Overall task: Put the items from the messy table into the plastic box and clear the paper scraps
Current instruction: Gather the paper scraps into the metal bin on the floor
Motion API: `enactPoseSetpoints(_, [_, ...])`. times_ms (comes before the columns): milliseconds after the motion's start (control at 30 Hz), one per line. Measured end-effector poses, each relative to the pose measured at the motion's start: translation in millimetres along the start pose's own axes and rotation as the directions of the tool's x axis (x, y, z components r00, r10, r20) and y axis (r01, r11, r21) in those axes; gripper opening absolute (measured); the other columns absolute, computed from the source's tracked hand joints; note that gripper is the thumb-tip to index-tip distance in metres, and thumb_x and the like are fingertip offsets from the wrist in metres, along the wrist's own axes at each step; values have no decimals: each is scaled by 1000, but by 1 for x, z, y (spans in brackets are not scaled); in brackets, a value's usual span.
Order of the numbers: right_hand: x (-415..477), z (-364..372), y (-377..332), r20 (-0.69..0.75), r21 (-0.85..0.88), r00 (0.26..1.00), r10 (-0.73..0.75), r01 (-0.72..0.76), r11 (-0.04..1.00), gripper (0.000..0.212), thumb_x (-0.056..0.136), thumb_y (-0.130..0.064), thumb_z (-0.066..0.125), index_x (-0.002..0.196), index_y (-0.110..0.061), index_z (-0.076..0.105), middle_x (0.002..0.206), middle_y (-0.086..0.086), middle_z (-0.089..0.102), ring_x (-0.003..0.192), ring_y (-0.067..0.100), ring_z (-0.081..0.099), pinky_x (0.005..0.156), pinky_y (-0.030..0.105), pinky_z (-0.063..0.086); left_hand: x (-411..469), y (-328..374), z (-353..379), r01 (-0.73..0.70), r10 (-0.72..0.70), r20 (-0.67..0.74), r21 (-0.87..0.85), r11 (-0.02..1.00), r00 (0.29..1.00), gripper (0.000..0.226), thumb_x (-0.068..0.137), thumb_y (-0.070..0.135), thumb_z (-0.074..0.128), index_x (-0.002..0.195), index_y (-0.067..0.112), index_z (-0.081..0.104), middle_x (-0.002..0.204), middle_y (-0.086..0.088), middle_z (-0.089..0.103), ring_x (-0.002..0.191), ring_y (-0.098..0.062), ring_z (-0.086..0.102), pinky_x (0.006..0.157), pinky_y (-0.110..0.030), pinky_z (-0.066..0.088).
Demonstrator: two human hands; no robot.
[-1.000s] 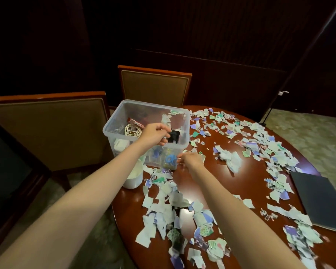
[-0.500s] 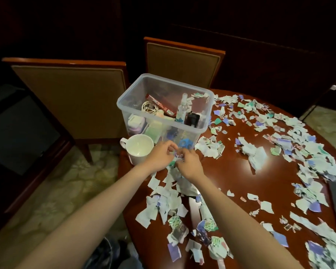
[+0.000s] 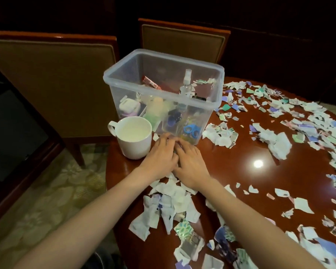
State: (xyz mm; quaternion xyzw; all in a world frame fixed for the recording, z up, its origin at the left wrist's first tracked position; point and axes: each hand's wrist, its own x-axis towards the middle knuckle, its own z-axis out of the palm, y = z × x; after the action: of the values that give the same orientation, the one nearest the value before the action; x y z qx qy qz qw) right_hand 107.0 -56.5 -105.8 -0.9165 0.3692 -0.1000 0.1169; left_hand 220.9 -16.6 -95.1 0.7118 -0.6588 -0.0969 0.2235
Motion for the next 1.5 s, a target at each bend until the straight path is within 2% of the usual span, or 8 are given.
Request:
enactPoseSetpoints(133, [3, 6, 4, -44, 7, 999, 0, 0, 1000, 55, 90, -30, 44, 143, -17, 35, 151, 0, 33, 140, 16, 28, 114, 30, 18, 3, -7, 16, 60, -55, -81, 52, 997, 995, 44, 95, 20, 36, 138, 12, 37, 143, -8, 36, 133, -21, 33, 111, -30, 23])
enactPoseSetpoints(233, [1, 9, 6, -36, -17, 999, -12, 11, 1000, 52, 92, -28, 45, 142, -19, 36, 151, -1, 32, 139, 17, 28, 113, 32, 19, 0, -7, 18, 59, -55, -53, 85, 995, 997, 58, 91, 28, 10, 136, 9, 40, 137, -10, 44, 127, -28, 39, 107, -37, 31])
enactPoseSetpoints(400, [-27, 5, 2, -4, -57, 1000, -6, 6, 998, 47, 96, -29, 43, 141, -20, 37, 148, 0, 35, 133, 23, 33, 105, 35, 27, -23, 8, 9, 68, -65, 58, -61, 996, 996, 35, 94, 22, 40, 126, 9, 48, 127, -12, 50, 119, -27, 45, 102, -37, 36])
enactPoseSetpoints(667, [-68, -12, 3, -25, -22, 999, 47, -48, 999, 31, 97, -23, 44, 126, -18, 53, 117, 7, 51, 112, 24, 44, 94, 33, 36, -72, 21, -21, 52, -38, 67, -229, 972, 997, 39, 96, 28, 47, 134, 19, 44, 143, -2, 43, 130, -16, 41, 106, -29, 33])
enactPoseSetpoints(867, [-81, -18, -8, -69, 151, 990, 125, -114, 982, 28, 98, -17, 43, 121, -12, 59, 117, 10, 54, 108, 24, 52, 84, 24, 36, -134, 14, -20, 162, -113, 223, -213, 964, 968, 90, 72, 68, 60, 145, 30, 23, 154, 2, 19, 142, -20, 21, 116, -41, 22])
enactPoseSetpoints(1100, [-95, -11, -25, -32, 402, 977, 209, -179, 898, 29, 93, -29, 46, 121, -23, 53, 131, 6, 47, 119, 25, 47, 103, 42, 39, -151, 36, 13, 124, -124, 10, 13, 992, 992, 109, 67, 73, 61, 150, 32, 3, 159, 4, 1, 147, -16, 2, 118, -43, 2])
enactPoseSetpoints(1233, [-100, -1, -28, -13, 144, 992, 123, -120, 982, 50, 91, -40, 47, 139, -32, 38, 148, 0, 37, 135, 24, 33, 107, 43, 22, -142, 35, 20, 179, -178, -50, 27, 983, 983, 100, 73, 66, 61, 149, 27, 10, 157, 2, 15, 145, -18, 16, 118, -43, 11])
enactPoseSetpoints(1500, [-92, 5, -25, -146, 32, 988, 57, -52, 998, 33, 98, -26, 39, 127, -14, 50, 123, 12, 49, 111, 29, 49, 89, 36, 42, -132, 34, 22, 76, -75, -95, -1, 997, 993, 58, 90, 45, 54, 141, 26, 35, 145, 0, 39, 135, -19, 33, 112, -36, 28])
